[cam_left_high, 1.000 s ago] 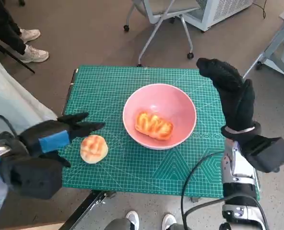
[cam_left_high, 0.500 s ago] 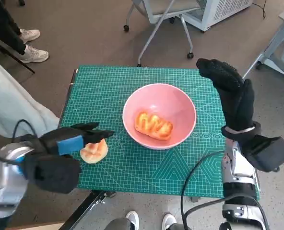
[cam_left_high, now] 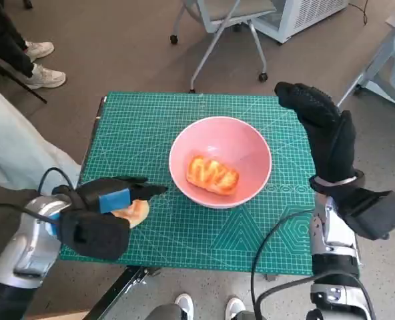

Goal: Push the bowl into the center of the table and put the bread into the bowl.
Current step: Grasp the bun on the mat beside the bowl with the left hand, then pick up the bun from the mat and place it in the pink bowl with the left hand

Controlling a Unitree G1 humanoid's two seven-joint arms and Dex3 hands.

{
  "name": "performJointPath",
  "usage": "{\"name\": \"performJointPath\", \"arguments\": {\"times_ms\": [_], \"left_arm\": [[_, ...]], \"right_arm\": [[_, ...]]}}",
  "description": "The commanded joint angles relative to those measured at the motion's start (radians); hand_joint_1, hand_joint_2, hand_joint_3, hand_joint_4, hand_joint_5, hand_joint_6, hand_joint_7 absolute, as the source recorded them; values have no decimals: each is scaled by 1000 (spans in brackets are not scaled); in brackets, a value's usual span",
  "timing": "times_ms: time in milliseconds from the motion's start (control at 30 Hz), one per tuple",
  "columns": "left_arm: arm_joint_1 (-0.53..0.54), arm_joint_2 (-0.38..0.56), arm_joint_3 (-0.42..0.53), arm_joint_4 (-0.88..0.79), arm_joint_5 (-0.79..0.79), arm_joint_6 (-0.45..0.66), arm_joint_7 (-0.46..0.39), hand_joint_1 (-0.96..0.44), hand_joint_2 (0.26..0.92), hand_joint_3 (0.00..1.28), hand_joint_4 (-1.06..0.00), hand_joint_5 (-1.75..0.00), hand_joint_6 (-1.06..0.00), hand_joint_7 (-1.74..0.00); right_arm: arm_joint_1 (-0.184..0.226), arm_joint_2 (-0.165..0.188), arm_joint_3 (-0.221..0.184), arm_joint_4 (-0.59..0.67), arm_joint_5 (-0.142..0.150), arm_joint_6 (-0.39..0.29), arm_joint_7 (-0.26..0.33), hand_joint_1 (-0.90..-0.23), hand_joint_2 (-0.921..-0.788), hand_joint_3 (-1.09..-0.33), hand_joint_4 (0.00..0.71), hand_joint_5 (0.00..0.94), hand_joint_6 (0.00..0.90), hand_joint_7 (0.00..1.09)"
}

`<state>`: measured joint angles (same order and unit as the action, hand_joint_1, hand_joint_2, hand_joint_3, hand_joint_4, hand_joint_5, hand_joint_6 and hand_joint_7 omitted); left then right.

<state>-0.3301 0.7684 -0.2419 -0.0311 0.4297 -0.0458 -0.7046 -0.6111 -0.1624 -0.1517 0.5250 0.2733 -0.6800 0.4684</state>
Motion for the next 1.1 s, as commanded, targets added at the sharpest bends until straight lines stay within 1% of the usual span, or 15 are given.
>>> {"name": "performJointPath", "arguments": {"times_ms": [33,67,100,133,167,200,233,267,333,433,567,933,1100], "left_arm": [[-17,-5,-14,25,42,-38,39,171,783,120,-636,-54,-643,-67],[-17,-3,-16,25,53,-45,49,166,785,137,-693,-58,-703,-74],[-17,-2,-16,26,60,-51,56,207,812,125,-691,-289,-748,-90],[-14,1,-15,25,71,-61,69,265,851,122,-669,-645,-811,-115],[-12,2,-14,24,79,-68,77,171,876,91,-697,-843,-756,-444],[-9,5,-12,23,86,-81,90,137,885,82,-705,-916,-734,-564],[-6,7,-10,23,90,-90,98,89,893,66,-730,-998,-713,-737],[-4,10,-6,21,94,-98,105,58,898,55,-746,-1051,-699,-847],[1,14,2,16,98,-110,114,31,899,45,-774,-1068,-691,-955],[9,22,17,3,96,-120,125,13,897,33,-800,-1045,-697,-1048],[22,27,47,-31,80,-110,125,6,897,29,-807,-1022,-698,-1100],[36,39,156,-124,4,-85,105,4,897,25,-810,-1007,-698,-1120],[28,45,197,-160,-32,-70,90,4,897,24,-812,-1027,-704,-1093]], "right_arm": [[18,-14,-3,2,5,12,13,-678,-921,-783,178,1,5,595],[19,-14,-3,0,5,12,13,-678,-921,-783,177,1,5,594],[19,-14,-3,0,5,13,13,-678,-921,-783,177,1,5,594],[20,-15,-3,-1,5,13,13,-678,-921,-783,177,1,5,594],[20,-15,-3,-2,5,13,13,-676,-921,-784,177,1,5,594],[20,-15,-3,-1,6,13,14,-676,-921,-784,177,1,6,594],[20,-16,-3,0,7,13,15,-675,-921,-784,177,1,6,594],[20,-16,-4,2,8,14,16,-674,-921,-783,178,1,6,594],[20,-16,-3,2,9,15,17,-673,-921,-782,178,1,7,593],[21,-16,-2,-2,10,17,17,-672,-921,-781,178,1,9,593],[23,-15,-1,-3,11,18,19,-672,-921,-778,178,1,10,592],[18,-16,-4,11,13,15,24,-672,-921,-774,179,1,13,589],[21,-13,-2,8,12,12,23,-673,-921,-775,179,1,15,587]]}}
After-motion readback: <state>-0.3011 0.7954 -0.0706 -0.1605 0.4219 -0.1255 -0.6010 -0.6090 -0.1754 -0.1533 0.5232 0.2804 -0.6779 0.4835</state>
